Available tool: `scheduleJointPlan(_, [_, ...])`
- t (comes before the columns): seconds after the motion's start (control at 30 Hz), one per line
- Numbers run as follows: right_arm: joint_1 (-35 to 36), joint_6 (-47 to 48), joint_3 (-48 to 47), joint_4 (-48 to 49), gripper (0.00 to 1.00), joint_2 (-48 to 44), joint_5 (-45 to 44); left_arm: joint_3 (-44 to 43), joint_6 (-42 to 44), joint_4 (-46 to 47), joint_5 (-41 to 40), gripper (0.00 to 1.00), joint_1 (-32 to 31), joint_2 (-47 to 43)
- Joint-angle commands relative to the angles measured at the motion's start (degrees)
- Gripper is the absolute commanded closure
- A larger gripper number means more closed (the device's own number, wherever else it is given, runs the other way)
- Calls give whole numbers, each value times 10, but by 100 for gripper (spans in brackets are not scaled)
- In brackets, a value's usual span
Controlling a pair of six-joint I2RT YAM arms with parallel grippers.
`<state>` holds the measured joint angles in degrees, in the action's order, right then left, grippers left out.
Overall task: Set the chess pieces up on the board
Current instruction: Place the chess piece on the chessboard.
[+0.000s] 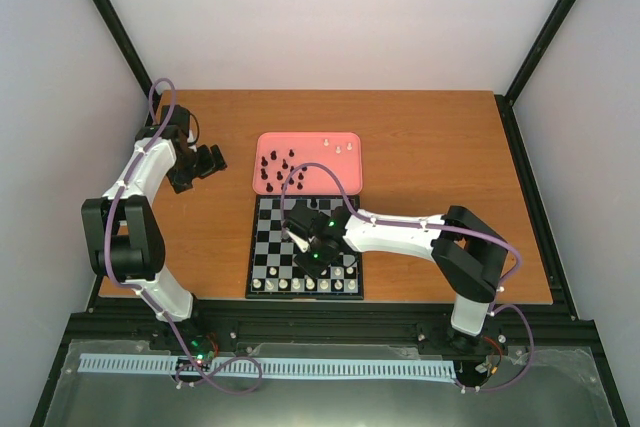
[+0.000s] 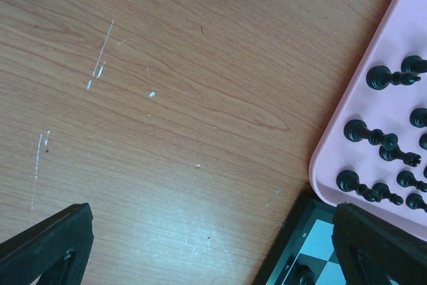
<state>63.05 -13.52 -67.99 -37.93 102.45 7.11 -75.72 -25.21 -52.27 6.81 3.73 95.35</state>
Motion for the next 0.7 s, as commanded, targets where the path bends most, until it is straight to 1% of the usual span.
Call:
scheduleJointPlan(0.0, [6, 13, -16, -2, 81, 5, -2, -4, 10, 8, -1, 0, -3, -14])
scheduleJointPlan(0.3, [6, 18, -30, -11, 72, 7, -15, -7, 8, 6, 4, 0, -3, -11])
scheduleJointPlan(0.43, [6, 27, -39, -17, 65, 4, -24, -8, 9, 7, 6, 0, -3, -12])
scheduleJointPlan(0.57, [6, 38, -53, -27, 60, -1, -43, -7, 9, 8, 6, 0, -3, -13])
scheduleJointPlan(0.67, [6, 51, -82, -45, 57, 0, -69, -9, 10, 7, 5, 0, -3, -15])
